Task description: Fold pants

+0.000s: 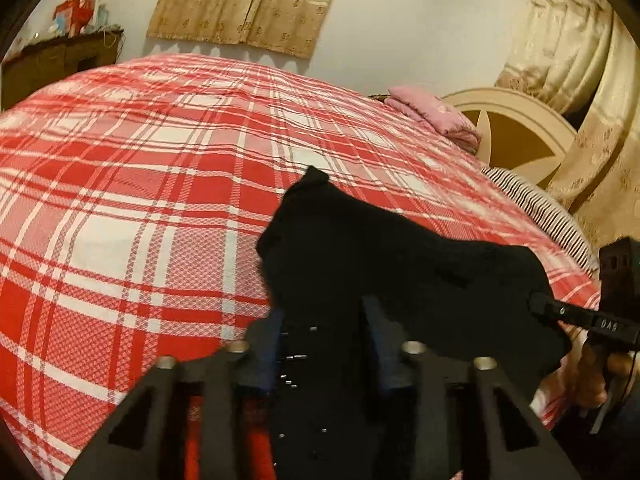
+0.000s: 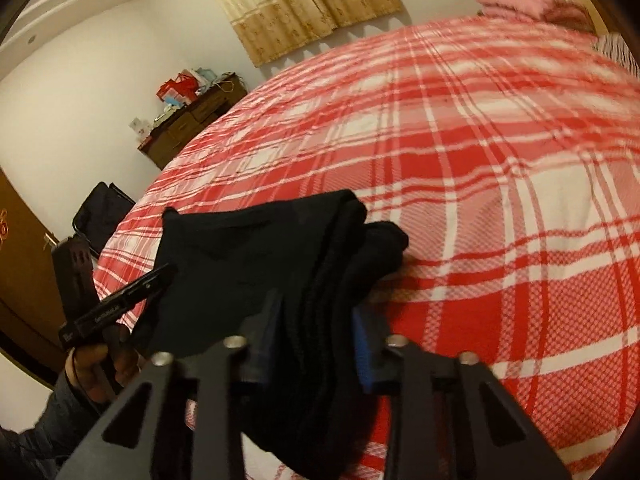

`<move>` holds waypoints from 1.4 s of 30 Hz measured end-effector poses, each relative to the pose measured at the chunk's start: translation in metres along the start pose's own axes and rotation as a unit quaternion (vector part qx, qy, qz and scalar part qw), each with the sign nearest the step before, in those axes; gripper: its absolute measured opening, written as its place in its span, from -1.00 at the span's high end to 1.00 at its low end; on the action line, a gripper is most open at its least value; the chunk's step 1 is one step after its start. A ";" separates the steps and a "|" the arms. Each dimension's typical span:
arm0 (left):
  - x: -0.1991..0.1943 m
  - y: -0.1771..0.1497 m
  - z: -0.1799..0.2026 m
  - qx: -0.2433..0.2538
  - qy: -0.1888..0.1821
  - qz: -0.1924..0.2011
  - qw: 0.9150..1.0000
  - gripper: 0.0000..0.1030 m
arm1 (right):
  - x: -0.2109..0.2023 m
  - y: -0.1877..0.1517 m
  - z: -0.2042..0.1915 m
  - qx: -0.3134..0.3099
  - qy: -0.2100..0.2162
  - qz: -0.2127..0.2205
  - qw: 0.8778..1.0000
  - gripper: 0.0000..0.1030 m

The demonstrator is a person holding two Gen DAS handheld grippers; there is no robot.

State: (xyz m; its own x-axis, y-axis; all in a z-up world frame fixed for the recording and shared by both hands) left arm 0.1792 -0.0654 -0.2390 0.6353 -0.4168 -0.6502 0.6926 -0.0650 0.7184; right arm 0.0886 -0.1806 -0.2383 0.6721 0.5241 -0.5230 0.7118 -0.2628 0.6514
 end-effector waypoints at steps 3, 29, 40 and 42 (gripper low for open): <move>-0.006 0.002 0.000 -0.001 -0.004 0.003 1.000 0.58 | -0.003 0.003 -0.011 -0.013 0.000 0.008 1.000 0.46; -0.054 0.097 -0.235 -0.081 0.200 0.069 0.974 0.67 | 0.246 0.149 -0.165 -0.161 0.110 -0.047 0.980 0.49; -0.023 0.069 -0.260 -0.086 0.268 0.056 0.958 -0.37 | 0.299 0.135 -0.101 -0.076 0.053 -0.099 0.991 -0.08; -0.024 0.070 -0.263 -0.085 0.271 0.055 0.957 -0.37 | 0.298 0.135 -0.101 -0.078 0.051 -0.099 0.991 -0.09</move>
State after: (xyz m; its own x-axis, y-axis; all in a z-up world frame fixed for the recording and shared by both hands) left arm 0.3022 0.1783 -0.2377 0.7599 0.1217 -0.6386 0.6275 0.1194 0.7694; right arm 0.3648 0.0218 -0.2507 0.4933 0.6337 -0.5958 0.7819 -0.0229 0.6230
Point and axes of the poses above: each gripper's, at about its wrist camera, not at the fingertips, and x roughly the way its jaws point, z to its right, y to its top, the point moved 10 cm from there along x, roughly the way its jaws point, and after that the axes turned 11 degrees about y, right-handed, at the moved point
